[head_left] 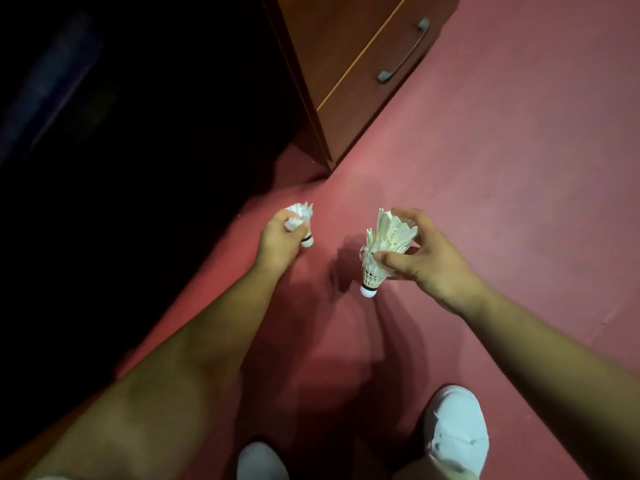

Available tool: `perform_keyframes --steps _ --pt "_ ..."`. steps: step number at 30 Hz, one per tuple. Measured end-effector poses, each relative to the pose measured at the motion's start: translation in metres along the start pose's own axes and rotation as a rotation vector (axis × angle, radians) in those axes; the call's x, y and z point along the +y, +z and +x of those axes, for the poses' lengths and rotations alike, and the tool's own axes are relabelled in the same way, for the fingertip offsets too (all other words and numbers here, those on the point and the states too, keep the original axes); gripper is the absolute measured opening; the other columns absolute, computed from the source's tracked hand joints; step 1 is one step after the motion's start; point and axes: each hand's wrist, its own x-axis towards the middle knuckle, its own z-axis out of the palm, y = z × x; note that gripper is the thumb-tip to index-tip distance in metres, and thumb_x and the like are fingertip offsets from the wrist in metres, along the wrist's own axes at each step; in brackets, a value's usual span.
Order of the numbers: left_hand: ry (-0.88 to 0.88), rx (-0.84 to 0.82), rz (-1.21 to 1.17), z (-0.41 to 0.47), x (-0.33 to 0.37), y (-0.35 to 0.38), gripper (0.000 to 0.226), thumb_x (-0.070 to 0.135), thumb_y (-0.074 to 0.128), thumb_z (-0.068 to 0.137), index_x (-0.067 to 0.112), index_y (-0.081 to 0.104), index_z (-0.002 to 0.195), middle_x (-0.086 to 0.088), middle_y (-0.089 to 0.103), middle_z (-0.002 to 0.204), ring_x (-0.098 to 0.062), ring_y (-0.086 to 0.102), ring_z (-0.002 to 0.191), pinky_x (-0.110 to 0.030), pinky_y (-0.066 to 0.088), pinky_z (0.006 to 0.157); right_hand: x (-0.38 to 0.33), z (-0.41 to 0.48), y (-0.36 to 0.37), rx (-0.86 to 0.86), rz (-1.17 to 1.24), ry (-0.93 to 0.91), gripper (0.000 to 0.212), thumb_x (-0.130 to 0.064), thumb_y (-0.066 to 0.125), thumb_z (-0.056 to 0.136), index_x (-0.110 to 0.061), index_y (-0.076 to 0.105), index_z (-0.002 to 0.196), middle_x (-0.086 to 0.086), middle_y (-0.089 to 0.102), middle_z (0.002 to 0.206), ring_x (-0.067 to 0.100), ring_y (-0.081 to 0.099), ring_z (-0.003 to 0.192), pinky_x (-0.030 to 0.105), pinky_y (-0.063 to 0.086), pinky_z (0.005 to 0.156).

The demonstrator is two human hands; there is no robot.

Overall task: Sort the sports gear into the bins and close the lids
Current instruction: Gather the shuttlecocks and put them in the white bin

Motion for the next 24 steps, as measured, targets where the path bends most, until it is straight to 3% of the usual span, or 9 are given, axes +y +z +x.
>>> perform_keyframes --steps 3,5,10,13,16,18,20,22,24 --pt "0.052 -0.050 -0.237 -0.060 0.056 -0.031 0.024 0.028 0.074 0.079 0.034 0.059 0.097 0.001 0.067 0.089 -0.014 0.063 0.077 -0.042 0.054 0.081 -0.056 -0.049 0.000 -0.012 -0.113 -0.034 0.061 0.003 0.072 0.081 -0.024 0.046 0.130 0.000 0.059 0.100 0.015 0.064 0.087 0.037 0.061 0.077" --pt "0.042 -0.084 -0.348 -0.111 0.105 -0.064 0.035 0.030 0.074 0.076 0.042 0.054 0.102 -0.001 0.067 0.100 -0.018 0.065 0.086 -0.048 0.053 0.086 -0.107 -0.095 0.000 0.007 -0.170 -0.042 0.062 0.002 0.072 0.081 -0.024 0.045 0.131 -0.003 0.059 0.099 0.012 0.061 0.083 0.037 0.059 0.076" --pt "-0.009 -0.130 -0.476 -0.236 0.247 -0.158 0.060 0.003 0.069 0.086 0.017 0.035 0.134 -0.001 0.064 0.107 -0.004 0.065 0.086 -0.027 0.053 0.089 -0.263 -0.226 0.002 0.056 -0.218 -0.055 0.063 -0.004 0.072 0.081 -0.031 0.045 0.131 -0.008 0.060 0.100 0.012 0.061 0.086 0.037 0.057 0.080" --pt "0.018 -0.175 -0.423 -0.302 0.332 -0.214 0.046 -0.001 0.067 0.086 0.011 0.042 0.123 -0.004 0.062 0.110 0.006 0.063 0.083 -0.014 0.050 0.079 -0.357 -0.294 0.007 0.065 -0.213 -0.070 0.063 -0.006 0.073 0.080 -0.034 0.045 0.129 -0.003 0.061 0.101 0.013 0.061 0.087 0.050 0.057 0.084" --pt "0.062 -0.196 -0.433 -0.347 0.407 -0.272 0.040 0.001 0.069 0.086 0.011 0.047 0.118 -0.004 0.063 0.111 0.001 0.063 0.089 -0.015 0.050 0.081 -0.448 -0.351 0.015 0.053 -0.222 -0.123 0.061 -0.005 0.073 0.080 -0.032 0.046 0.128 0.008 0.060 0.107 0.016 0.061 0.088 0.054 0.057 0.081" --pt "0.117 -0.176 -0.430 -0.368 0.447 -0.314 0.040 0.005 0.071 0.085 0.019 0.049 0.115 -0.003 0.064 0.112 -0.004 0.063 0.094 -0.020 0.050 0.085 -0.504 -0.379 0.023 0.039 -0.231 -0.192 0.060 -0.003 0.073 0.081 -0.032 0.047 0.127 0.008 0.059 0.108 0.016 0.060 0.089 0.055 0.058 0.080" --pt "0.163 -0.152 -0.424 -0.384 0.477 -0.353 0.042 0.007 0.072 0.084 0.025 0.048 0.114 -0.002 0.064 0.111 -0.001 0.063 0.091 -0.016 0.049 0.082 -0.552 -0.400 0.037 0.015 -0.243 -0.261 0.059 -0.005 0.075 0.079 -0.033 0.048 0.124 0.009 0.059 0.109 0.018 0.060 0.092 0.056 0.057 0.080" --pt "0.204 -0.089 -0.425 -0.391 0.498 -0.390 0.045 0.003 0.071 0.084 0.021 0.046 0.116 0.000 0.063 0.105 0.008 0.062 0.081 -0.009 0.047 0.073 -0.592 -0.408 0.055 -0.029 -0.280 -0.355 0.062 -0.008 0.077 0.077 -0.030 0.047 0.127 0.005 0.060 0.108 0.015 0.060 0.094 0.054 0.056 0.086" --pt "0.229 0.006 -0.438 -0.395 0.512 -0.431 0.046 0.000 0.071 0.083 0.018 0.045 0.116 -0.002 0.063 0.103 0.009 0.061 0.076 -0.008 0.047 0.069 -0.628 -0.412 0.082 -0.078 -0.329 -0.451 0.063 -0.010 0.079 0.078 -0.024 0.046 0.131 -0.003 0.060 0.106 0.006 0.059 0.092 0.042 0.056 0.089"
